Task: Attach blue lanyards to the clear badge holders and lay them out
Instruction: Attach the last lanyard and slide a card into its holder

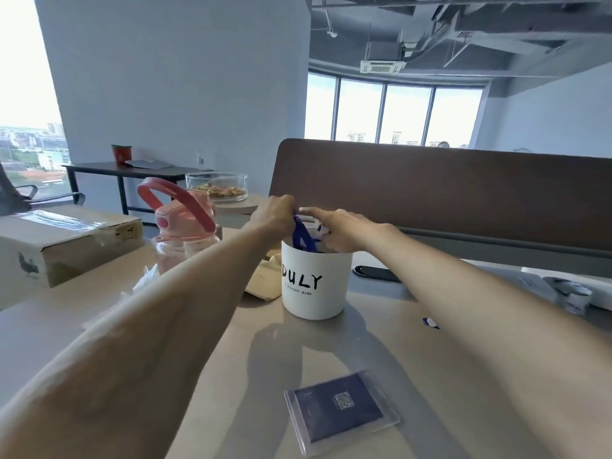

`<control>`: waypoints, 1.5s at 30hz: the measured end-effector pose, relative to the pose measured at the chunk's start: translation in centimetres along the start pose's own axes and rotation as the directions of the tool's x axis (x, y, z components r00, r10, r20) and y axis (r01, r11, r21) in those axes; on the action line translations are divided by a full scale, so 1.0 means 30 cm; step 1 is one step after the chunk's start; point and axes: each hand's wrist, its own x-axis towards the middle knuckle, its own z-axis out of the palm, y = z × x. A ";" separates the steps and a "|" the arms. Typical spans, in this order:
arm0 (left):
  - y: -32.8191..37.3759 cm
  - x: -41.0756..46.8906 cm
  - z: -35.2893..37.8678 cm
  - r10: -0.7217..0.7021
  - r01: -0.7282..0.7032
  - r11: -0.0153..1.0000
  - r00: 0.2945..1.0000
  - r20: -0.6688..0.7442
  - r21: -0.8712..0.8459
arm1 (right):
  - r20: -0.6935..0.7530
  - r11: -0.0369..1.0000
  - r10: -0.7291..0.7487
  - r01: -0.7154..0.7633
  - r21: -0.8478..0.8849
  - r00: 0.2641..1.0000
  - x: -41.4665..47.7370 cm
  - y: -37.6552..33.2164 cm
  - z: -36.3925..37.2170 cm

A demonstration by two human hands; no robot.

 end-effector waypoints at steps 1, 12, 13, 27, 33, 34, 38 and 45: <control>-0.003 0.005 0.017 -0.001 0.000 1.000 0.999 0.038 0.023 | 0.045 0.999 -0.020 0.022 -0.050 0.999 -0.003 -0.005 -0.006; 0.106 -0.139 0.026 0.049 -0.056 0.993 0.997 -0.062 -0.106 | -0.269 0.969 0.188 -0.134 0.205 0.945 -0.230 0.059 -0.022; 0.128 -0.180 0.029 0.073 -0.081 0.987 0.996 -0.057 -0.139 | -0.293 0.962 0.203 -0.135 0.236 0.934 -0.273 0.064 -0.007; 0.305 -0.783 0.349 0.269 -0.264 0.963 0.939 0.216 -0.055 | -0.134 0.840 0.524 -0.484 0.245 0.841 -0.964 0.292 0.308; 0.389 -0.723 0.443 0.285 -0.259 0.954 0.939 0.191 -0.148 | -0.012 0.786 0.618 -0.618 0.030 0.786 -0.966 0.414 0.312; 0.391 -0.713 0.456 0.287 -0.263 0.954 0.941 0.181 -0.143 | -0.004 0.789 0.614 -0.613 0.041 0.790 -0.972 0.422 0.311; 0.376 -0.691 0.493 0.292 -0.272 0.954 0.941 0.170 -0.129 | -0.037 0.861 0.502 -0.496 0.111 0.864 -1.029 0.347 0.314; 0.368 -0.674 0.504 0.227 -0.188 0.961 0.955 0.190 -0.203 | -0.312 0.856 0.488 -0.517 -0.011 0.815 -1.112 0.271 0.267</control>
